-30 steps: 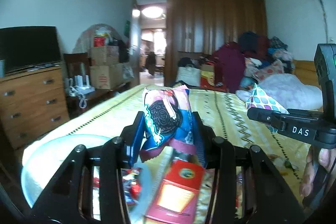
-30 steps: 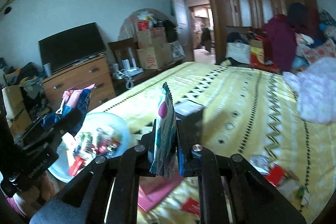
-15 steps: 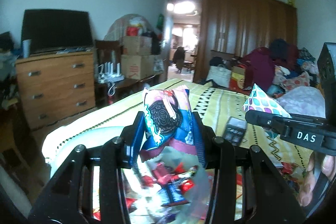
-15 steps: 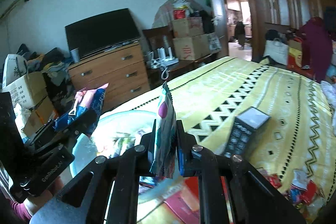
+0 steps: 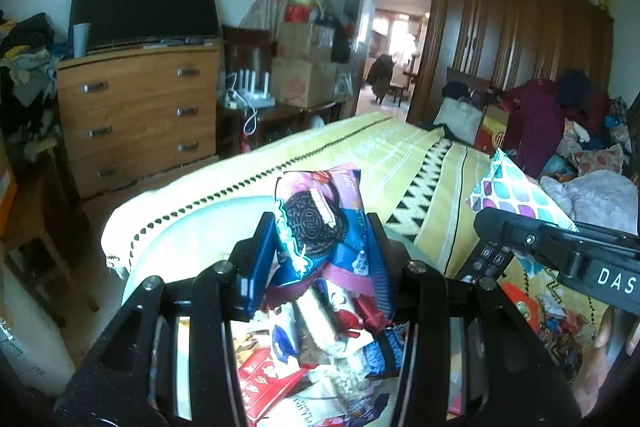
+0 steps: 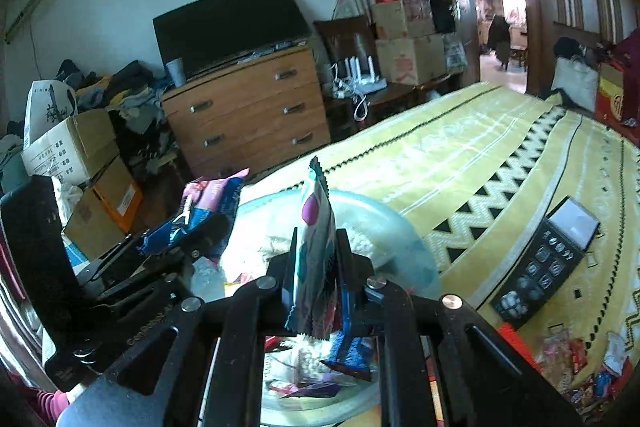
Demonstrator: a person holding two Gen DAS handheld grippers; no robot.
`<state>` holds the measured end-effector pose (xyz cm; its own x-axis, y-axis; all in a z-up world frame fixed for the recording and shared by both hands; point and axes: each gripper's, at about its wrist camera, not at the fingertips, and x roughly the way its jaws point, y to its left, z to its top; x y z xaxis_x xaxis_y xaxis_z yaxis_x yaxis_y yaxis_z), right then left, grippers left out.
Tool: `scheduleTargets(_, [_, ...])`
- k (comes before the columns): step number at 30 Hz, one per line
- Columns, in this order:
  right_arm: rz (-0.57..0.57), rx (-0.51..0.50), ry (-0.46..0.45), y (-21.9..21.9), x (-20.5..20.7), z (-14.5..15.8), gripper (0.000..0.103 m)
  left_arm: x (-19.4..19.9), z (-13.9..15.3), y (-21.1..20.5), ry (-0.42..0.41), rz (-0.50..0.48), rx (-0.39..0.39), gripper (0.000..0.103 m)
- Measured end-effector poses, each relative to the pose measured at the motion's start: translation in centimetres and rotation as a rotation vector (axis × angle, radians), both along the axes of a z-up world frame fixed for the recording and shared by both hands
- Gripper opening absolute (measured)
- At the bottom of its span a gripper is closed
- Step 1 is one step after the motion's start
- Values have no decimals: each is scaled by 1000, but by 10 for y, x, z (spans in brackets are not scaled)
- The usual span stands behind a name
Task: Organize snacks
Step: 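Carry both packets over the clear basin with both tools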
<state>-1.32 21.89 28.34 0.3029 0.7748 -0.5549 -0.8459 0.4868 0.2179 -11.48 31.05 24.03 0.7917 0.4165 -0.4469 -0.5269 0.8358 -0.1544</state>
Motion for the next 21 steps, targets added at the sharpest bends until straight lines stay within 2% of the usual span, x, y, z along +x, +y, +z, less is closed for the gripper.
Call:
scheduleTargets(8, [18,-30,48,17,1,-19,15,3,-8,7,57,-2,-26,44])
scheduleTargets(21, [28,-44,59,24,0,-24,15,6,-16,18,102,0,-43,44])
